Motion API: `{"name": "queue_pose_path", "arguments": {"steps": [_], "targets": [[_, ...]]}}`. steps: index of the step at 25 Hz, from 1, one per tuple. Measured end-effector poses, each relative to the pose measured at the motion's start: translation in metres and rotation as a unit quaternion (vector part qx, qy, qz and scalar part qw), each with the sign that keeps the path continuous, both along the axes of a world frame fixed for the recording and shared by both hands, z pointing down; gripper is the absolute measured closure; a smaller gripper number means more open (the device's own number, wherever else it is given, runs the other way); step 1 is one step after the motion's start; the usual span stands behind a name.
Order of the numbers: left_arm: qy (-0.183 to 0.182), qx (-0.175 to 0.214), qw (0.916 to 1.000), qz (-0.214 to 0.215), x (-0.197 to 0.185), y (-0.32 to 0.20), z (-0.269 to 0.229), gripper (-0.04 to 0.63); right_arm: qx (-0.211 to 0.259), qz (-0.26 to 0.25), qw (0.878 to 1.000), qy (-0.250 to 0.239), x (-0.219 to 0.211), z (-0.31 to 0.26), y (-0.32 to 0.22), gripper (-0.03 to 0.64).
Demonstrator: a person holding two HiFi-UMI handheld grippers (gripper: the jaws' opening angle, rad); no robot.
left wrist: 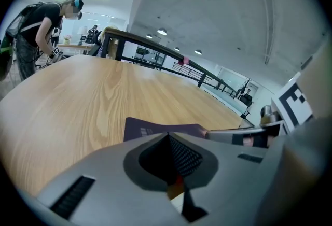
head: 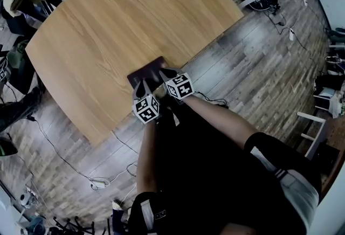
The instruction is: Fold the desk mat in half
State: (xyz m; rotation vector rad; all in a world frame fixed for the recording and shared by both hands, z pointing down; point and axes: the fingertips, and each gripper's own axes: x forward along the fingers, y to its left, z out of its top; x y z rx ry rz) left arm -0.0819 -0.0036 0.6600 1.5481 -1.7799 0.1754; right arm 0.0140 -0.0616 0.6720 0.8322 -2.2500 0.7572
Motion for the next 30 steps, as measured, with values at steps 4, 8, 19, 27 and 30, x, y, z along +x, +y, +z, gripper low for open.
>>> {"name": "queue_pose_path", "arguments": {"steps": [4,8,19,27,30], "targets": [[-0.022,0.003,0.9996,-0.015,0.002,0.005,-0.001,0.572,0.011,-0.005,1.0,0.003,0.001,0.0,0.002,0.577],[-0.027,-0.009,0.9991,-0.03,0.002,0.009,0.008,0.572,0.015,-0.004,1.0,0.001,0.0,0.001,0.004,0.577],[-0.03,-0.009,0.9993,-0.022,0.004,0.009,0.008,0.572,0.009,-0.009,1.0,-0.004,0.006,0.002,0.006,0.584],[-0.031,-0.009,0.9993,-0.019,0.003,0.008,0.009,0.572,0.009,-0.009,1.0,-0.001,0.004,0.004,0.006,0.584],[-0.033,-0.009,0.9993,-0.017,0.005,0.009,0.008,0.572,0.011,-0.009,1.0,0.0,0.006,0.004,0.006,0.584]]}}
